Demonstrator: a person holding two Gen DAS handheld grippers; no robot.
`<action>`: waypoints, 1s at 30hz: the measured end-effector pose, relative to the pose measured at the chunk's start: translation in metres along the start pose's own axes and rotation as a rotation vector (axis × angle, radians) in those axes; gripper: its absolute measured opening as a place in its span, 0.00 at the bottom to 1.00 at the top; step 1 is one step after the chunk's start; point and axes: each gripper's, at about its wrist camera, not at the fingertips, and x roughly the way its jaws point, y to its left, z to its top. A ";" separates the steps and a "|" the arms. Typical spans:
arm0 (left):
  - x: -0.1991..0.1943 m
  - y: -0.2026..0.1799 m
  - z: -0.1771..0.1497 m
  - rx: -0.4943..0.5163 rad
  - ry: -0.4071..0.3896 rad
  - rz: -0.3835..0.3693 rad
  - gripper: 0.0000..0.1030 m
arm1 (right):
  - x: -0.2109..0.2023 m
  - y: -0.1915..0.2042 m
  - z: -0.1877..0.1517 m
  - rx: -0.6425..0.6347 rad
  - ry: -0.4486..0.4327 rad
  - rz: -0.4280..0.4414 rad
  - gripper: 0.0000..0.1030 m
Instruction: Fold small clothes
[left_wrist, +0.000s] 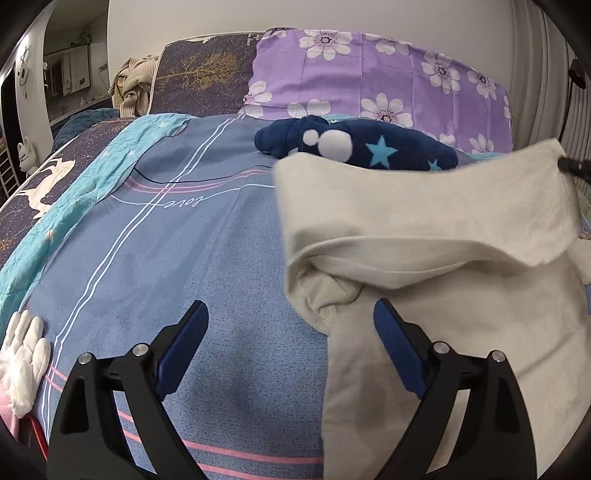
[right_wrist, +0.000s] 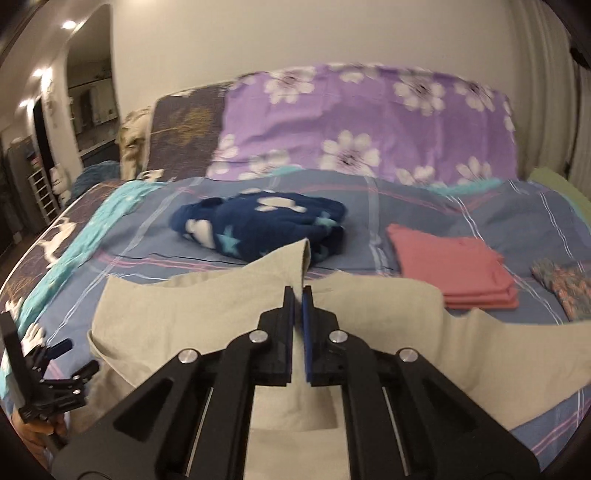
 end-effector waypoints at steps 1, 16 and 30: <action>0.001 -0.001 0.001 -0.002 0.008 0.004 0.88 | 0.016 -0.015 -0.005 0.040 0.052 -0.010 0.05; 0.018 -0.016 0.015 0.081 0.014 -0.007 0.12 | 0.036 -0.062 -0.064 0.151 0.228 0.007 0.47; -0.017 0.027 -0.008 0.023 -0.033 0.054 0.03 | 0.055 -0.049 -0.092 0.091 0.253 -0.028 0.53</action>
